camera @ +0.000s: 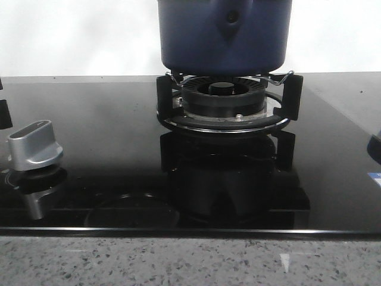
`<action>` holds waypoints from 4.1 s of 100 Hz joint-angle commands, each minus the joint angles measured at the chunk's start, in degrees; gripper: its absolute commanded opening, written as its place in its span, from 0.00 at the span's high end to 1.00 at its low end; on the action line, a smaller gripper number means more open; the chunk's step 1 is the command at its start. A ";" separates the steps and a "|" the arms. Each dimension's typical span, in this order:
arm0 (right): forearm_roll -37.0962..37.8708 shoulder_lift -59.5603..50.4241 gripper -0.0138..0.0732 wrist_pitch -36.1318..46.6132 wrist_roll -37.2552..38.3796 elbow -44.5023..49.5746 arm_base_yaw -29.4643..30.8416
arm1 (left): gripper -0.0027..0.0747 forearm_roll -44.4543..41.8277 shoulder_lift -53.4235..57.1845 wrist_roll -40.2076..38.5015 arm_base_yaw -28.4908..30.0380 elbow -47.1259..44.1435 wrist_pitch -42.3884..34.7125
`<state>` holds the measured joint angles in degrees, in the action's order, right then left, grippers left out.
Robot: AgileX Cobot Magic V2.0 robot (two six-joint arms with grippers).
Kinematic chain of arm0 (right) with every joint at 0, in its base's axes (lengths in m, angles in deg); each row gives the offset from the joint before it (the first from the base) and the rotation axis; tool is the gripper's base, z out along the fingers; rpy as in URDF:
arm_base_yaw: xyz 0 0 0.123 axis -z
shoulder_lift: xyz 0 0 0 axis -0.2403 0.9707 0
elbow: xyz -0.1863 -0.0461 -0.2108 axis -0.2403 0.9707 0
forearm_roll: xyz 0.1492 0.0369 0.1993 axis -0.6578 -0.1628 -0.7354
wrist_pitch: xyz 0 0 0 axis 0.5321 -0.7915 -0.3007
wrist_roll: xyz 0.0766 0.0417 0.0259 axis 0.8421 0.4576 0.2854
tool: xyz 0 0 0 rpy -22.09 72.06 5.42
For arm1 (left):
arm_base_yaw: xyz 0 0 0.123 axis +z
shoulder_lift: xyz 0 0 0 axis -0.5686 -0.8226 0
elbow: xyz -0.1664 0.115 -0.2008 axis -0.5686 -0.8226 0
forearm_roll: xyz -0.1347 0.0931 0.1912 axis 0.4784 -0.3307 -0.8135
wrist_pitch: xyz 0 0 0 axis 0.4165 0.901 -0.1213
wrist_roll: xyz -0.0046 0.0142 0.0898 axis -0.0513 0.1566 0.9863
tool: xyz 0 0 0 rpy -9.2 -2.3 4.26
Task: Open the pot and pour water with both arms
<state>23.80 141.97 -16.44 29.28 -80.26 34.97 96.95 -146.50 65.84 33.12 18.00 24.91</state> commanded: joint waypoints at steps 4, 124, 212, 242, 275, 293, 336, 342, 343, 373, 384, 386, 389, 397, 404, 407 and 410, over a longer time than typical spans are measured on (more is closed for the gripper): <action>-0.11 -1.57 0.92 1.79 -0.95 -2.06 0.50 | 0.68 6.23 3.36 -0.55 0.12 1.84 0.74; -11.24 5.52 0.92 -16.11 -4.68 -45.37 -17.85 | 0.68 6.23 3.36 -0.55 -0.15 1.84 0.85; -6.51 12.92 0.91 -0.86 -7.61 -51.67 -31.60 | 0.68 6.23 3.36 -0.55 -0.15 1.84 0.74; -6.51 5.66 0.91 14.88 -10.80 -37.27 -31.59 | 0.68 6.23 3.36 -0.55 -0.15 1.84 0.63; -6.51 -1.21 0.91 33.95 -11.86 -19.84 -31.71 | 0.68 6.23 3.36 -0.55 -0.15 1.84 0.63; -6.51 -2.03 0.91 40.88 -11.86 -15.41 -32.97 | 0.68 6.23 3.36 -0.55 -0.15 1.84 0.63; -4.55 -4.08 0.91 62.01 -11.86 -3.85 -35.65 | 0.68 6.23 3.36 -0.55 -0.15 1.84 0.63; -3.91 -4.53 0.91 64.83 -11.86 -2.16 -36.10 | 0.68 6.23 3.36 -0.55 -0.15 1.84 0.63; -3.94 -4.52 0.91 65.59 -11.86 -1.76 -36.16 | 0.68 6.23 3.36 -0.55 -0.15 1.84 0.63; -2.81 -4.78 0.91 76.14 -11.86 2.95 -36.55 | 0.68 6.23 3.36 -0.55 -0.15 1.84 0.63; -2.81 -4.78 0.91 81.46 -11.86 4.47 -36.55 | 0.68 6.23 3.36 -0.55 -0.15 1.84 0.63; -2.81 -4.78 0.91 82.19 -11.86 4.78 -36.55 | 0.68 6.23 3.36 -0.55 -0.15 1.84 0.63; -2.81 -4.78 0.91 82.76 -11.86 5.10 -36.55 | 0.68 6.23 3.36 -0.55 -0.15 1.84 0.63; -2.81 -4.78 0.91 83.35 -11.86 5.21 -36.55 | 0.68 6.23 3.36 -0.55 -0.15 1.84 0.63; -2.81 -4.67 0.91 83.48 -11.86 5.21 -36.55 | 0.68 6.23 3.36 -0.55 -0.15 1.84 0.63; -2.81 -4.58 0.91 83.49 -11.86 5.21 -36.55 | 0.68 6.23 3.36 -0.55 -0.15 1.84 0.63; -2.81 -4.44 0.91 83.80 -11.86 5.21 -36.55 | 0.68 6.23 3.36 -0.55 -0.15 1.84 0.63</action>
<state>20.59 140.07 60.62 17.61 -73.52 -1.67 97.09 -146.37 65.84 33.12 18.00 25.01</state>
